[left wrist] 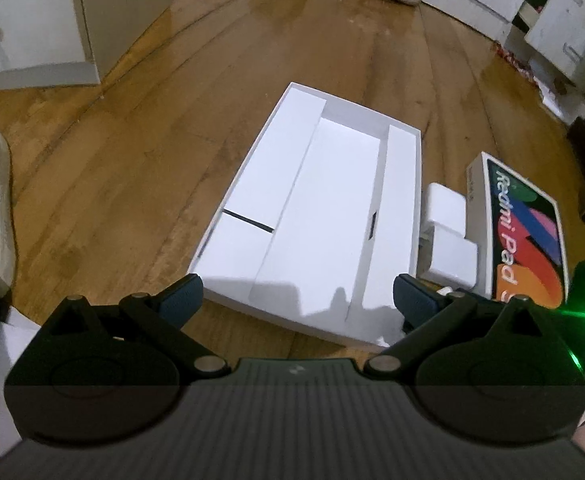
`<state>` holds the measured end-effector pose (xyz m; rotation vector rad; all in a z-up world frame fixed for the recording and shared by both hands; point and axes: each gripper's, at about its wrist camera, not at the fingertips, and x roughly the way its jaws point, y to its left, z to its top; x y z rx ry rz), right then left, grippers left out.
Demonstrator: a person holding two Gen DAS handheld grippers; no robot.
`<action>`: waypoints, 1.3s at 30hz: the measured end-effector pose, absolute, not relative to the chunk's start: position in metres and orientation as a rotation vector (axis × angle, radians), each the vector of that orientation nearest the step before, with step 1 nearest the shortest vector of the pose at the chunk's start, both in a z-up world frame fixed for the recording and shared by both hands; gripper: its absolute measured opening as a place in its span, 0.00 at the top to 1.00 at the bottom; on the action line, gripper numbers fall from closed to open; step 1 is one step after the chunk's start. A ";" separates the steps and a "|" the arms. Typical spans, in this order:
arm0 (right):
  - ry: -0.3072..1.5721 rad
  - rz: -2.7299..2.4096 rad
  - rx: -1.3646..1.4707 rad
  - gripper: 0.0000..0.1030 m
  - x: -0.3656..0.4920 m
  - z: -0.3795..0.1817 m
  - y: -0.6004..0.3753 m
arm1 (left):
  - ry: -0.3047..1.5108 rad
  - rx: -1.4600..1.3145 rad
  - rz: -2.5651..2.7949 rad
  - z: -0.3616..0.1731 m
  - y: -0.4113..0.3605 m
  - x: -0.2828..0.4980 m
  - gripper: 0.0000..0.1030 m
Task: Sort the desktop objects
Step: 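Grasp the small ROMOSS charger with the right gripper and lift it, then carry the charger over the white tray and open the right gripper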
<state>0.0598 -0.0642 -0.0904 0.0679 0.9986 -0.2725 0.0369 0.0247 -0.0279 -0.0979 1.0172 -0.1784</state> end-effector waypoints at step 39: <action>0.908 -0.053 0.162 0.46 0.065 -0.082 -0.002 | 0.966 -0.156 -0.110 -0.014 0.077 0.050 0.00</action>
